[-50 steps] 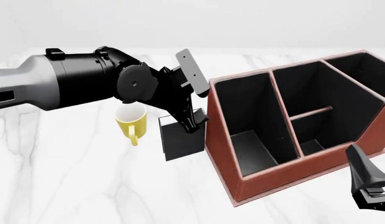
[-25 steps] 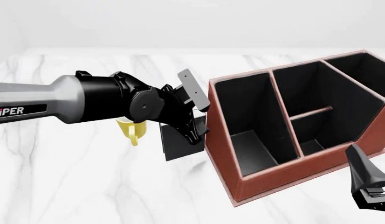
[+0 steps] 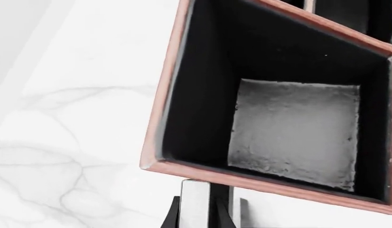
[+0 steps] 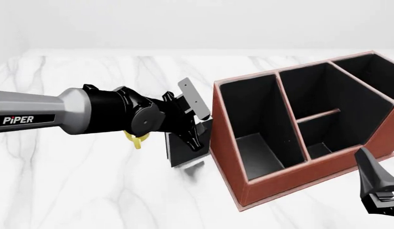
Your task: Pick up the book and place it in the back compartment of the caddy.
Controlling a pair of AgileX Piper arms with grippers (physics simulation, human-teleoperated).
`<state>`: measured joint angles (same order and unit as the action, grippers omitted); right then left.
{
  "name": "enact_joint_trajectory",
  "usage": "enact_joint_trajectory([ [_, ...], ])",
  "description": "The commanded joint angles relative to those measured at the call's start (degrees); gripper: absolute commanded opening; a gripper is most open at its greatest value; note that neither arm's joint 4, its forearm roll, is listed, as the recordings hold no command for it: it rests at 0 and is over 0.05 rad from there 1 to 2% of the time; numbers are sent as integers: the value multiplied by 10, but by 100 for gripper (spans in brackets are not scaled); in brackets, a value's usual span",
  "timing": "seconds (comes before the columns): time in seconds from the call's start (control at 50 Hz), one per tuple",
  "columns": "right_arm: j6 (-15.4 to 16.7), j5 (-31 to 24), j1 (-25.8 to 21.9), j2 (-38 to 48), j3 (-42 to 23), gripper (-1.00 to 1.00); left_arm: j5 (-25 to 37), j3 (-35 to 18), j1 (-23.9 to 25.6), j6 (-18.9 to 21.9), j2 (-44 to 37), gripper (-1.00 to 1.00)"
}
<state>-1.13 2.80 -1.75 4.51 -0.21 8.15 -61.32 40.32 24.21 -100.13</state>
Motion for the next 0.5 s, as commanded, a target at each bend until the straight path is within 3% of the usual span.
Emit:
enact_joint_trajectory([
  [0.02, -2, -3, 2, -2, -1, 100, 0, 14, -12, -13, 4, -100],
  [0.2, -1, 1, 2, 1, 0, 100, 81, 27, 15, -35, 83, -100],
  [0.32, 0, 2, 2, 2, 1, 100, 173, -24, 14, -24, 145, -100],
  [0.44, -1, 4, 3, 4, 1, 100, 275, -131, 8, 0, 177, -100],
  [0.5, -2, 4, 3, 4, 0, 100, 296, -158, 8, 12, 182, -100],
])
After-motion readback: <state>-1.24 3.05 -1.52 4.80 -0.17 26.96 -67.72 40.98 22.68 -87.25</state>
